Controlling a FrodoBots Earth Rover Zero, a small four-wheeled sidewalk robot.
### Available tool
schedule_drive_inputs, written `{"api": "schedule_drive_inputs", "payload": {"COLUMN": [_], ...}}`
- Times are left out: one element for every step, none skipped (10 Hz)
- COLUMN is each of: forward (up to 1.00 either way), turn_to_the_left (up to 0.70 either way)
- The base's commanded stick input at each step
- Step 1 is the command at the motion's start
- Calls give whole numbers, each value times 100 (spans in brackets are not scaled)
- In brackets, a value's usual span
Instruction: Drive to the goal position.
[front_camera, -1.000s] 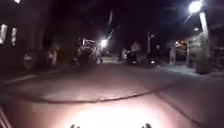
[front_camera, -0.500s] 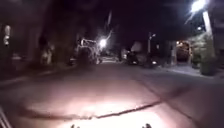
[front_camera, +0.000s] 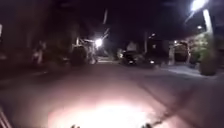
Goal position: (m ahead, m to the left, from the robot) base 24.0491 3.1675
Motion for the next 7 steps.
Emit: {"api": "schedule_drive_inputs", "payload": {"forward": [85,85,85,85,85,85,85], "turn_to_the_left": [0,0,0,0,0,0,0]}}
